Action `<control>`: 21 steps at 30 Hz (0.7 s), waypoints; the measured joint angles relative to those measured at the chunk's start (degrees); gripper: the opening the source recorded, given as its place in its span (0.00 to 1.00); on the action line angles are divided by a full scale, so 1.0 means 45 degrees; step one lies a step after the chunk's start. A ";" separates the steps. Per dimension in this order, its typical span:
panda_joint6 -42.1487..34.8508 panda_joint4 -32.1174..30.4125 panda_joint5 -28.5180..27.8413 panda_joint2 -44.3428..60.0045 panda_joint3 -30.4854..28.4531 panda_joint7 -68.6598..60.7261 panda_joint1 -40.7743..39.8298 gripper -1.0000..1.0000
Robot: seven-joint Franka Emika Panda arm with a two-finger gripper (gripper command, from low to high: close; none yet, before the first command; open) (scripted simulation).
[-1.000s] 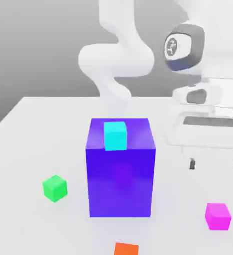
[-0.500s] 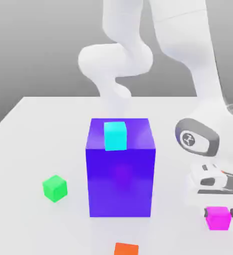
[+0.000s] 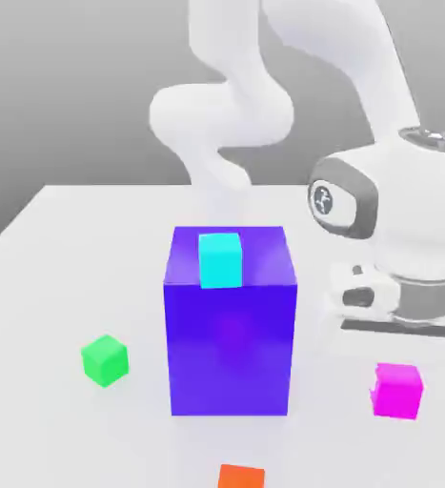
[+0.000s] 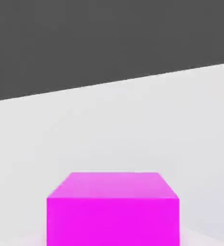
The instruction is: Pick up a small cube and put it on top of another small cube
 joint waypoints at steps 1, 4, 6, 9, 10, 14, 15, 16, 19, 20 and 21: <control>0.0007 -0.0192 0.0281 -0.0351 -0.0285 -0.0109 -0.0586 0.00; -0.0035 -0.1152 0.1032 -0.1480 -0.1166 -0.0048 -0.2578 0.00; -0.0077 -0.1868 0.1528 -0.2207 -0.1628 0.0065 -0.3500 0.00; -0.0142 -0.2954 0.2227 -0.3271 -0.2612 0.0280 -0.4436 0.00; -0.0172 -0.3323 0.2361 -0.3567 -0.2948 0.0439 -0.4786 0.00; -0.0362 -0.4882 0.1996 -0.4142 -0.3595 0.1893 -0.6265 0.00; -0.0217 -0.5103 0.1886 -0.3990 -0.3647 0.2161 -0.6475 0.00; 0.0080 -0.5204 0.1825 -0.3684 -0.3683 0.2295 -0.6569 0.00; 0.1273 -0.5244 0.1783 -0.2436 -0.3732 0.2406 -0.6630 0.00; 0.1703 -0.5229 0.1788 -0.1984 -0.3741 0.2408 -0.6630 0.00; 0.2137 -0.5210 0.1799 -0.1527 -0.3760 0.2405 -0.6608 0.00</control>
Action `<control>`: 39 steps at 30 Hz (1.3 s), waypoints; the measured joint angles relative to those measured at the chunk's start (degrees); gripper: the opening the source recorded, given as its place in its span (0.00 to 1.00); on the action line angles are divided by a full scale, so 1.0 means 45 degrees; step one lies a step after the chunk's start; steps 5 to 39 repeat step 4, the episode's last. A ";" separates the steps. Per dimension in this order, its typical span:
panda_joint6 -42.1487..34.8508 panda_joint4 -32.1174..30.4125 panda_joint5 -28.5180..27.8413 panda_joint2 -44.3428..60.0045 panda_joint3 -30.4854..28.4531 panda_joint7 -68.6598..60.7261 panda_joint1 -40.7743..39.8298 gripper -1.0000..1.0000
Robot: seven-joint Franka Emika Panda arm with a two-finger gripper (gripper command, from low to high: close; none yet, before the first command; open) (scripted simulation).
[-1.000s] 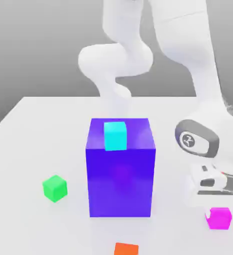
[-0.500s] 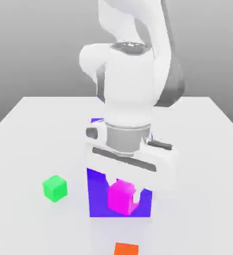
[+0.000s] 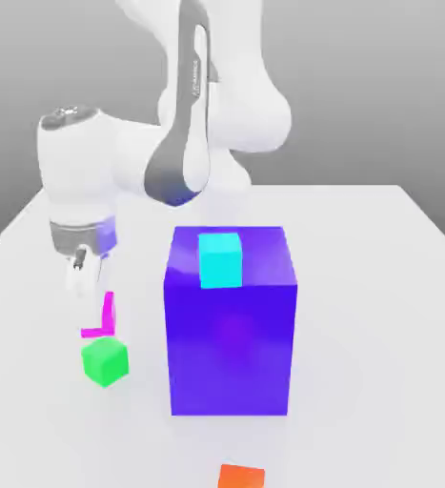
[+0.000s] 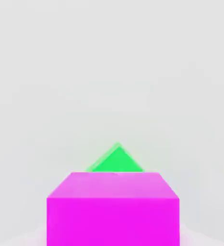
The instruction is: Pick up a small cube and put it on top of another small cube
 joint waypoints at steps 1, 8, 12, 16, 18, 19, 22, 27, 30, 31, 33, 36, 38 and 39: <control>0.0441 0.0021 0.0015 0.0464 0.0017 -0.0009 -0.0014 0.00; 0.0670 0.0032 0.0022 0.0705 0.0023 -0.0012 -0.0018 1.00; 0.0670 0.0032 0.0022 0.0705 0.0023 -0.0012 -0.0018 1.00; 0.0670 0.0032 0.0022 0.0705 0.0023 -0.0012 -0.0018 1.00; 0.0670 0.0032 0.0022 0.0705 0.0023 -0.0012 -0.0018 1.00; 0.0670 0.0032 0.0022 0.0705 0.0023 -0.0012 -0.0018 1.00; 0.0670 0.0032 0.0022 0.0705 0.0023 -0.0012 -0.0018 1.00; 0.0670 0.0032 0.0022 0.0705 0.0023 -0.0012 -0.0018 1.00; 0.0670 0.0032 0.0022 0.0705 0.0023 -0.0012 -0.0018 1.00; 0.0670 0.0032 0.0022 0.0705 0.0023 -0.0012 -0.0018 1.00; 0.0670 0.0032 0.0022 0.0705 0.0023 -0.0012 -0.0018 1.00; 0.0670 0.0032 0.0022 0.0705 0.0023 -0.0012 -0.0018 1.00; 0.0670 0.0032 0.0022 0.0705 0.0023 -0.0012 -0.0018 1.00; 0.0670 0.0032 0.0022 0.0705 0.0023 -0.0012 -0.0018 1.00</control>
